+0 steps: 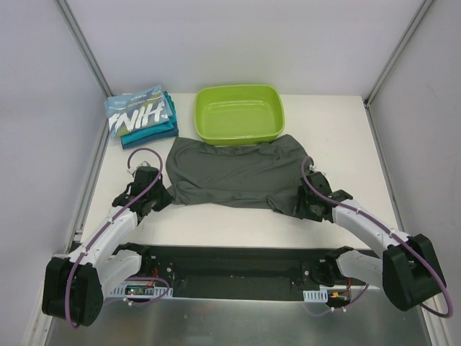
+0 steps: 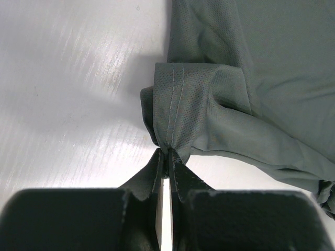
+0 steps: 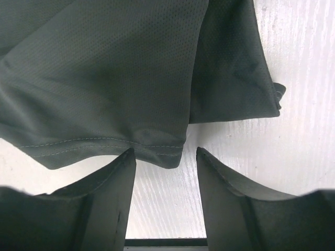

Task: Fold and stack the t-shirts
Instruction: Flatten out the tshirt

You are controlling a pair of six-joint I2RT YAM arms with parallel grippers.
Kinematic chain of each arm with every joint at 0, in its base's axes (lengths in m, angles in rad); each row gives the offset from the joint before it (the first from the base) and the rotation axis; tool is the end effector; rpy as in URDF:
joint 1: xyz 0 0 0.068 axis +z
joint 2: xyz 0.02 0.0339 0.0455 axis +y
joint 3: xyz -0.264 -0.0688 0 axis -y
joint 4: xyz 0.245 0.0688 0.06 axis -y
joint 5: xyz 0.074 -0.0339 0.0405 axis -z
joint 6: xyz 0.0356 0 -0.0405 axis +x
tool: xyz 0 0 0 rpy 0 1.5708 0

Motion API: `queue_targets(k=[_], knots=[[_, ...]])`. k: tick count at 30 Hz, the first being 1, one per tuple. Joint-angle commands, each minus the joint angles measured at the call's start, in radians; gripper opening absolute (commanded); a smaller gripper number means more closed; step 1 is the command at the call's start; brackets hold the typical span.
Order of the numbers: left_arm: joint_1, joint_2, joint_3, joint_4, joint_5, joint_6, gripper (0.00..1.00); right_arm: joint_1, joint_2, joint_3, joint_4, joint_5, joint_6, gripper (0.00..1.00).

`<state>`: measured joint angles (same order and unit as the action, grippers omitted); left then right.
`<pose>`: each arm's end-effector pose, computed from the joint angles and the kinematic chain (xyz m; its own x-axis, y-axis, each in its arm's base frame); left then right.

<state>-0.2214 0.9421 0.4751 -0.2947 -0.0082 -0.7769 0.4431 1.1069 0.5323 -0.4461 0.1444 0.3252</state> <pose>0.1853 -0.0414 0.1947 -0.6300 -0.5768 -0.5200 -0.3196 0.8028 -0.5033 0.1804 0.0799 0.1737 -0.8436 -0.0504 -0.5346 -0.0916 0.9945 0.0508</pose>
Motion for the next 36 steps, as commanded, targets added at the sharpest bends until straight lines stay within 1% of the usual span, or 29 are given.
queue_targets(k=[1, 6, 8, 11, 13, 14, 15, 16, 20, 22, 24, 27, 31, 36], knots=[[0.002, -0.012, -0.007, -0.015, -0.004, 0.008, 0.00, 0.002, 0.033, 0.005, 0.032, 0.009, -0.003, 0.48], [0.002, -0.012, -0.009, -0.015, -0.004, 0.007, 0.00, -0.003, 0.056, -0.012, 0.053, -0.003, -0.008, 0.43], [0.002, -0.009, -0.010, -0.015, -0.010, 0.008, 0.00, -0.006, 0.070, -0.017, 0.064, -0.014, -0.009, 0.37], [0.002, -0.009, -0.015, -0.015, -0.012, 0.008, 0.00, -0.006, 0.068, -0.025, 0.076, -0.020, -0.008, 0.25], [0.002, -0.012, -0.015, -0.015, -0.012, 0.010, 0.00, -0.007, 0.051, -0.028, 0.084, -0.016, -0.017, 0.12], [0.002, -0.015, -0.015, -0.015, -0.010, 0.010, 0.00, -0.006, 0.036, -0.028, 0.086, -0.009, -0.021, 0.08], [0.002, -0.020, -0.013, -0.015, -0.006, 0.013, 0.00, -0.007, 0.019, -0.026, 0.086, -0.008, -0.023, 0.02], [0.002, -0.026, -0.009, -0.017, 0.000, 0.014, 0.00, -0.010, -0.008, -0.023, 0.080, -0.009, -0.025, 0.01], [0.002, -0.081, 0.037, -0.030, 0.047, 0.025, 0.00, -0.020, -0.177, 0.021, 0.034, 0.004, -0.034, 0.00], [0.004, -0.106, 0.081, -0.034, 0.039, 0.016, 0.00, -0.050, -0.269, 0.078, 0.008, 0.007, -0.051, 0.00], [0.002, -0.106, 0.153, -0.034, 0.059, 0.021, 0.00, -0.092, -0.327, 0.148, -0.019, 0.004, -0.072, 0.00], [0.002, -0.077, 0.271, -0.035, 0.085, 0.030, 0.00, -0.148, -0.343, 0.286, -0.058, 0.021, -0.116, 0.00], [0.002, -0.040, 0.460, -0.050, 0.114, 0.059, 0.00, -0.210, -0.285, 0.496, -0.083, 0.011, -0.169, 0.00], [0.002, -0.083, 0.658, -0.072, 0.100, 0.097, 0.00, -0.247, -0.237, 0.788, -0.150, -0.012, -0.230, 0.00]])
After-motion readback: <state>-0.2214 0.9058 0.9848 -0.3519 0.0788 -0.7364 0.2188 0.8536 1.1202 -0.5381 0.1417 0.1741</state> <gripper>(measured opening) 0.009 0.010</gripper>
